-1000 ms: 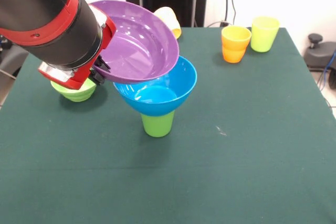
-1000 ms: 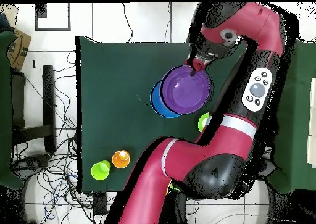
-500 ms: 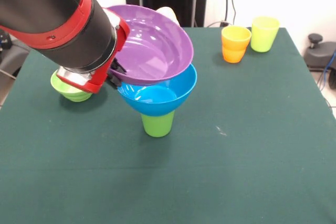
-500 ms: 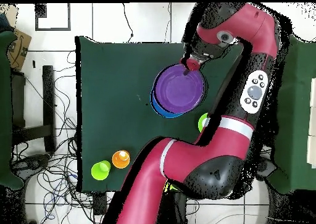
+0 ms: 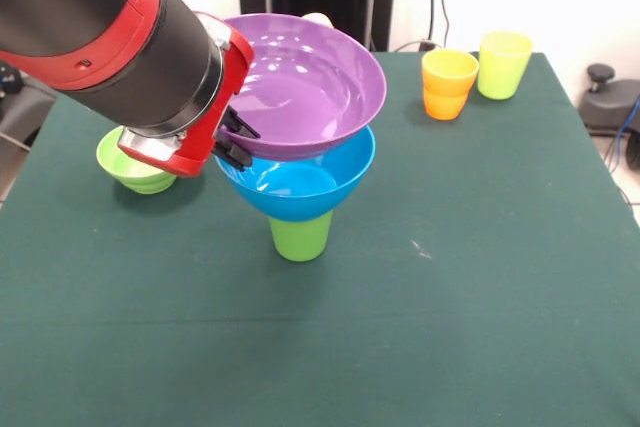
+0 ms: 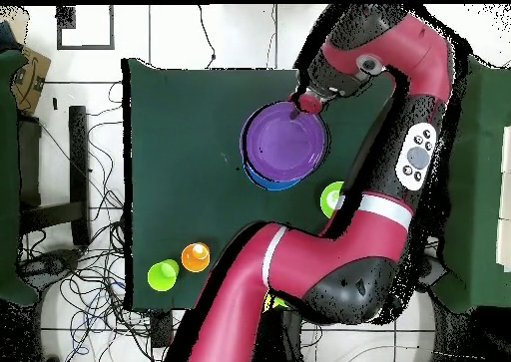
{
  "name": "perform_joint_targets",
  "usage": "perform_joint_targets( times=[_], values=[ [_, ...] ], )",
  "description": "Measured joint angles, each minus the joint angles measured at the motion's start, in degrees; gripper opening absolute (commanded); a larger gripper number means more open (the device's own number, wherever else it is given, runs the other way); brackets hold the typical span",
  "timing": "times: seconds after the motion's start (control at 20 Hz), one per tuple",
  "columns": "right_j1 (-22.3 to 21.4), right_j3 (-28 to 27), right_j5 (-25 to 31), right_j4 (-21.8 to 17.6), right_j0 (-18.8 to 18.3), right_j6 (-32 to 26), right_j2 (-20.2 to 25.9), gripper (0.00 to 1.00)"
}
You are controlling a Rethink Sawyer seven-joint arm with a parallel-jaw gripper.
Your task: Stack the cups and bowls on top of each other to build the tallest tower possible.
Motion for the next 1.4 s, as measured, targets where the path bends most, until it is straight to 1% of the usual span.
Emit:
perform_joint_targets(
  times=[0.25, 0.55, 0.65, 0.7, 1.05, 1.25, 1.4],
  values=[
    [-0.4, 0.3, 0.0, -0.9, 0.0, 0.0, 1.5, 0.00],
    [-1.9, 1.6, 0.0, -4.4, 0.0, 0.0, 3.5, 0.00],
    [-2.3, 1.9, 0.0, -5.7, 0.0, 0.0, 3.9, 0.00],
    [-2.8, 2.1, 0.0, -7.1, 0.0, 0.0, 4.1, 0.00],
    [-4.1, 3.4, 0.0, -11.1, 0.0, 0.0, 5.0, 0.00],
    [-5.1, 5.1, 0.0, -12.4, 0.0, 0.0, 7.2, 0.00],
    [-5.6, 6.0, 0.0, -12.5, 0.0, 0.0, 8.4, 0.00]
  ],
)
